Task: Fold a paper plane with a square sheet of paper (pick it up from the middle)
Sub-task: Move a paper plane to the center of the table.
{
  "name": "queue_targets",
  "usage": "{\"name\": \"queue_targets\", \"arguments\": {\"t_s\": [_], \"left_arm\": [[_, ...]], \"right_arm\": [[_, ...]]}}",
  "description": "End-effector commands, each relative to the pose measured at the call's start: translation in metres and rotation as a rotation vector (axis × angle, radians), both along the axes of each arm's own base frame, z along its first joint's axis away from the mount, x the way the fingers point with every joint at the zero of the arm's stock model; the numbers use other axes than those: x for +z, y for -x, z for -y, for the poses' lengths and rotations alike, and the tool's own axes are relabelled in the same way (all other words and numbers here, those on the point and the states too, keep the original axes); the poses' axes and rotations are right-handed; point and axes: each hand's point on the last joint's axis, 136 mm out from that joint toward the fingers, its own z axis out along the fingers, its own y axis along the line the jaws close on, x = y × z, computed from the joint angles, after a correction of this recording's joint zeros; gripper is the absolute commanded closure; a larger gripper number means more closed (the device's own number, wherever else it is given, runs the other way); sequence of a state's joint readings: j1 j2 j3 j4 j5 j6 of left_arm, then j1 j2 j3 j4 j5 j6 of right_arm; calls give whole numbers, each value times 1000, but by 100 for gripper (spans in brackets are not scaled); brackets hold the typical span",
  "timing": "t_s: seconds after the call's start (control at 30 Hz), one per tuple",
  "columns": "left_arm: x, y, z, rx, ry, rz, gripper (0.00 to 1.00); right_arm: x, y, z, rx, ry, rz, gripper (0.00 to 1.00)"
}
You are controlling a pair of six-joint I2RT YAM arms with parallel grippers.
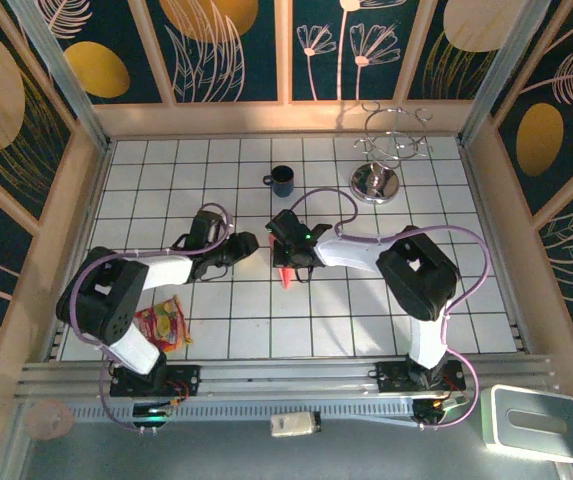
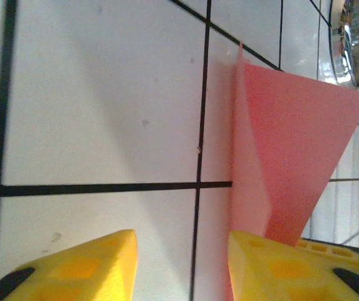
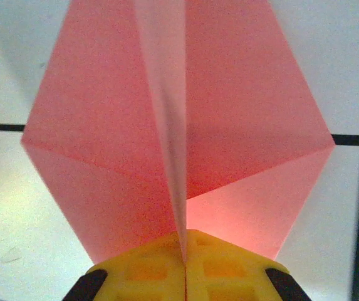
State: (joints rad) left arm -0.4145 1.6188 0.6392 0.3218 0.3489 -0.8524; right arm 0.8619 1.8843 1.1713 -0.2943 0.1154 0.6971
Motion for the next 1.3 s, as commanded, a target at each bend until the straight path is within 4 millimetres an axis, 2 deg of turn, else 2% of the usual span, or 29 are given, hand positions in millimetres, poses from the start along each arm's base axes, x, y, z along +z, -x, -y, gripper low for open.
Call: {"name": "queue_targets", "arguments": {"t_s": [0.0,0.17,0.4,0.77,1.03,1.27], "left_arm": [[11,-11,-23,49,-112,46,50],[16,-15,-46,98,-205,71,38],[14,-15,-60,126,-261,72,27],[18,-17,-78,176,-341,95,7],[17,-18,-80,182,-354,94,4],[17,-19,-81,180,-361,94,4]], "right_arm": [[21,-18,31,-77,60,59,93],[10,-29,58,-81,91,6,93],[-8,-39,84,-64,124,-74,89],[-22,-37,87,-72,140,-119,70],[-37,-33,94,-73,189,-142,63],[-56,-32,103,-49,325,-136,58]]}}
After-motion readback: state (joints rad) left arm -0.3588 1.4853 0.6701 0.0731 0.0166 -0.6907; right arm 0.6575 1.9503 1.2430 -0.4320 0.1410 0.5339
